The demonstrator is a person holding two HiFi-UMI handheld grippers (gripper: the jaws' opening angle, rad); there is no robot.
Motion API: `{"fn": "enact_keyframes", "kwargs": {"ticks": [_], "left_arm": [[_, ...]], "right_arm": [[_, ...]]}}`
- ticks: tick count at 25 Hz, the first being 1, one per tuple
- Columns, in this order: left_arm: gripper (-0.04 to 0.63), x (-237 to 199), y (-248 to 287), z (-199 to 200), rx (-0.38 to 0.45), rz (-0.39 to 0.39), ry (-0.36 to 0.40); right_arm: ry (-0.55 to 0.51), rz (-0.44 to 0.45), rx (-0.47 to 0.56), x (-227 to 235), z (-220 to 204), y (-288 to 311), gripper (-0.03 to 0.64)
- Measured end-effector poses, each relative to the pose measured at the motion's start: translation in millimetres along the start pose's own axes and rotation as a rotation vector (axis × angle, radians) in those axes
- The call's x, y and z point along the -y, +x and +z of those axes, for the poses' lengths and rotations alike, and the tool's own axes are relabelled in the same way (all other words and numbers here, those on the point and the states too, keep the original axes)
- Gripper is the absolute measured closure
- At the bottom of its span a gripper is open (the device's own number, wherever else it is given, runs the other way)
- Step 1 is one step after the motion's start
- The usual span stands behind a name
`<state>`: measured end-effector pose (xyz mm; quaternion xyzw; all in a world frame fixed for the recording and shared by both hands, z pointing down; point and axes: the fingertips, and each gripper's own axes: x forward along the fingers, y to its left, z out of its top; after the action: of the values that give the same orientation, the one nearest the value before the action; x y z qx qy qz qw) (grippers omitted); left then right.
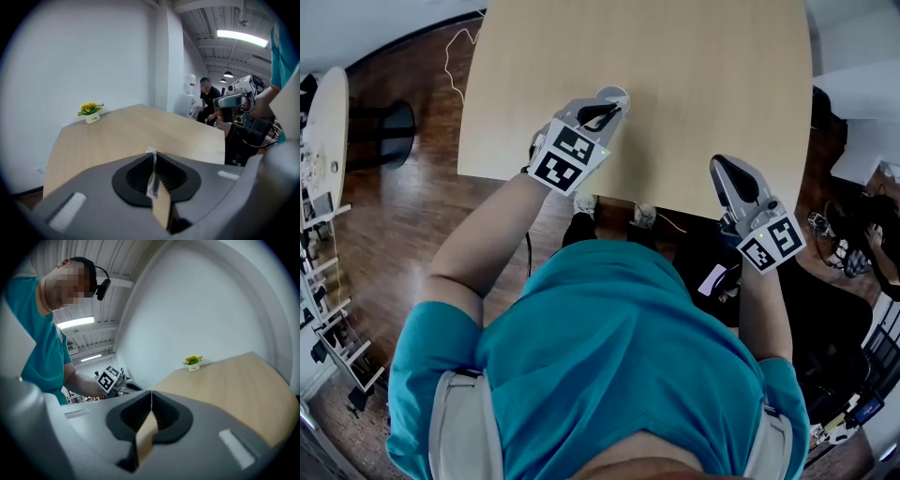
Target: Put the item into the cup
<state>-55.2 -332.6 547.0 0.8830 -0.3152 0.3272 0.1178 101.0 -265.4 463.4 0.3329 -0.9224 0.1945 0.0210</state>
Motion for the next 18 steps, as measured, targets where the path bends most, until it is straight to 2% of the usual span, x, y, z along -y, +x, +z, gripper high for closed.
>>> {"fn": "enact_keyframes", "kwargs": {"ticks": [8, 18], "left_arm": [[0.566, -13, 29, -17, -0.098, -0.084, -0.001], [0.566, -18, 53, -26, -0.189, -0.151, -0.011]], "right_arm": [[0.008, 0.001, -0.021, -5, -3, 15, 0.615], [0.025, -0.002, -0.033, -3, -6, 22, 0.615]]}}
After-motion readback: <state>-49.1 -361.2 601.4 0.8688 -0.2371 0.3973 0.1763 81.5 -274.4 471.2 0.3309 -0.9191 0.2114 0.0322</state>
